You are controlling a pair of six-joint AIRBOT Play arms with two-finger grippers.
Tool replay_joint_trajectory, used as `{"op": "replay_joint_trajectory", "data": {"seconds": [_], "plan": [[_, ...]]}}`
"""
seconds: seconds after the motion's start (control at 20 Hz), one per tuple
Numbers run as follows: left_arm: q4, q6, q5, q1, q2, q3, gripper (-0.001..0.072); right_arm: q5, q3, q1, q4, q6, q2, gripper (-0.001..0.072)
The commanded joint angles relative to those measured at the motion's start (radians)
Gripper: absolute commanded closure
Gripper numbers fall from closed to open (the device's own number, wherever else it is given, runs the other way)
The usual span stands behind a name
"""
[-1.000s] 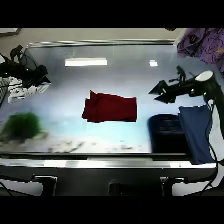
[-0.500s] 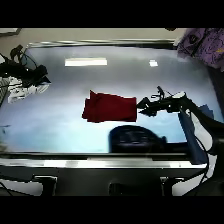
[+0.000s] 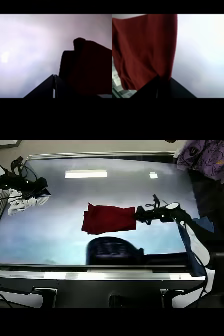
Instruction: Fold the clothes and pants, and hang the long-sleeved shirts on hangers.
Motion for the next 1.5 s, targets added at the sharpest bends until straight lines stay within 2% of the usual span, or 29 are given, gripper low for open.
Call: {"op": "replay_joint_trajectory", "data": {"seconds": [0.0, 0.3, 0.45, 0.85, 1.0, 1.15, 1.35, 1.45], "plan": [[0.000, 0.003, 0.000, 0.000, -0.001, 0.000, 0.0693, 0.009, 0.103, -0.064, -0.035, 0.124, 0.054, 0.0685], [0.000, 0.003, -0.001, 0.000, -0.001, 0.000, 0.0693, 0.076, 0.287, -0.217, -0.217, 0.317, 0.135, 0.0686], [0.000, 0.003, -0.004, 0.000, -0.001, 0.000, 0.0692, 0.075, 0.302, -0.294, -0.306, 0.396, 0.183, 0.0686], [0.000, 0.003, -0.071, 0.000, -0.001, 0.001, 0.0692, 0.076, 0.302, -0.504, -0.426, 0.547, 0.289, 0.0686], [-0.001, 0.003, -0.085, 0.000, 0.000, 0.001, 0.0692, 0.072, 0.302, -0.544, -0.524, 0.650, 0.335, 0.0686], [-0.001, 0.003, -0.098, 0.000, -0.001, 0.001, 0.0692, 0.071, 0.302, -0.543, -0.697, 0.771, 0.386, 0.0686], [-0.002, 0.003, -0.113, 0.000, 0.000, 0.001, 0.0692, 0.074, 0.302, -0.543, -0.840, 0.886, 0.443, 0.0686], [-0.002, 0.003, -0.129, 0.000, 0.000, 0.001, 0.0693, 0.089, 0.302, -0.543, -0.865, 0.912, 0.465, 0.0686]]}}
